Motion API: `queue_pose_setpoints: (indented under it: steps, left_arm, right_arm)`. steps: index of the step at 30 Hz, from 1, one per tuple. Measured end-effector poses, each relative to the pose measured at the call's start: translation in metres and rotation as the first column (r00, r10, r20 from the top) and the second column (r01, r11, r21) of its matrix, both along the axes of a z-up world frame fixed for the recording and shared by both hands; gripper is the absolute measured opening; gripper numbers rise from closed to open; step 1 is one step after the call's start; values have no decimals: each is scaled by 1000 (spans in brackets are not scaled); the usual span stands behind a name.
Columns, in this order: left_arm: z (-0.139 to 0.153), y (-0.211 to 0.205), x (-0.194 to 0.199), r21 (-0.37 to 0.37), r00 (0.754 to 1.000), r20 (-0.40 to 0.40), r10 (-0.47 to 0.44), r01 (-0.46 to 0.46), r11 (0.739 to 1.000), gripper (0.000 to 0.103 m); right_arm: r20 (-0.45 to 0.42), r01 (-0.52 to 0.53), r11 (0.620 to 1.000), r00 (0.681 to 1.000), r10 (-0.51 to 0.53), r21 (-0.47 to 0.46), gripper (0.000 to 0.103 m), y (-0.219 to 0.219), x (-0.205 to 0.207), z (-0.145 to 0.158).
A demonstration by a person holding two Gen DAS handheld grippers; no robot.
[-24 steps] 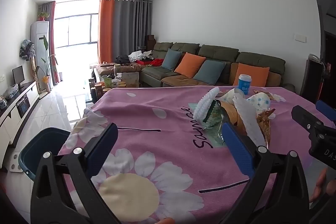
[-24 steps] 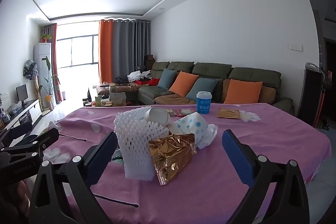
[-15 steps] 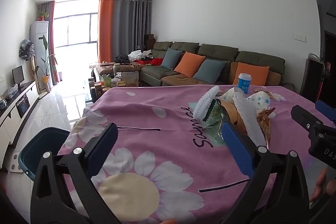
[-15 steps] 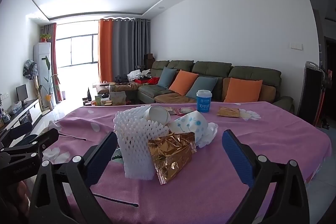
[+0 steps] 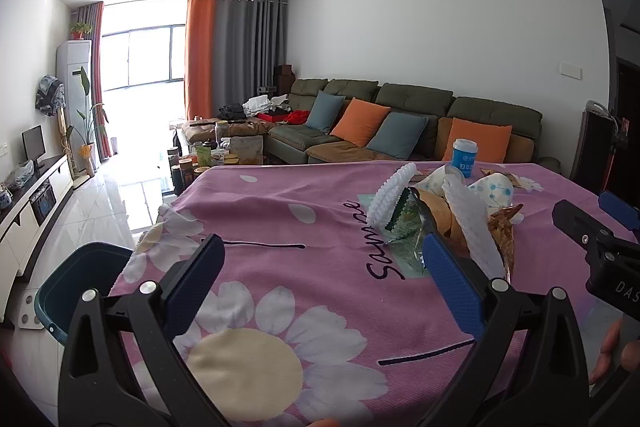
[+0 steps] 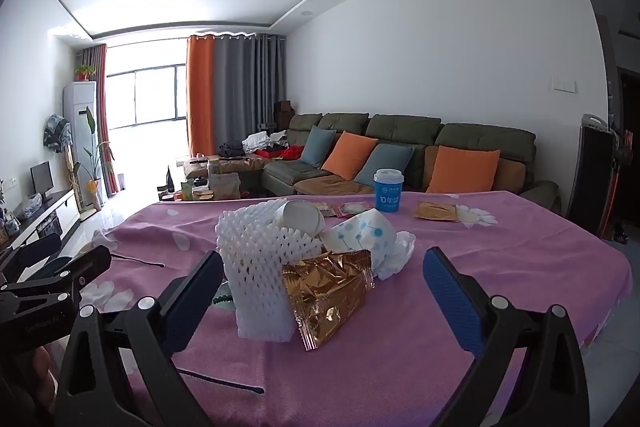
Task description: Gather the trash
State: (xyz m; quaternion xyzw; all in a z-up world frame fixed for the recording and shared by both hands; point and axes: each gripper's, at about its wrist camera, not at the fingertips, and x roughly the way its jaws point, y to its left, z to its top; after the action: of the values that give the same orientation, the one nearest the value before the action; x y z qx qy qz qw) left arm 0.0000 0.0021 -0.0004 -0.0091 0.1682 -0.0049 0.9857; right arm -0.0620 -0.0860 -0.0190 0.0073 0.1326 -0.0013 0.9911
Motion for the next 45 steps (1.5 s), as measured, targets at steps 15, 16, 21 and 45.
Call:
queue_pose_setpoints:
  steps: [15,16,21,45]
  left_arm:
    - [-1,0,1,4,1000,-5,-1,1,1000,98]
    - [-1,-1,0,4,1000,-4,-2,2,1000,98]
    - [0,-2,0,8,1000,0,-2,2,1000,98]
    - [22,2,28,31,999,25,-34,33,999,98]
  right_arm:
    - [-8,3,1000,1000,-3,5,97,-1,-1,-1]
    - [-6,3,1000,1000,-3,6,97,-2,0,-1]
    - [-4,4,1000,1000,-4,5,97,-2,0,0]
    - [-67,19,999,998,-16,38,97,-15,22,-2]
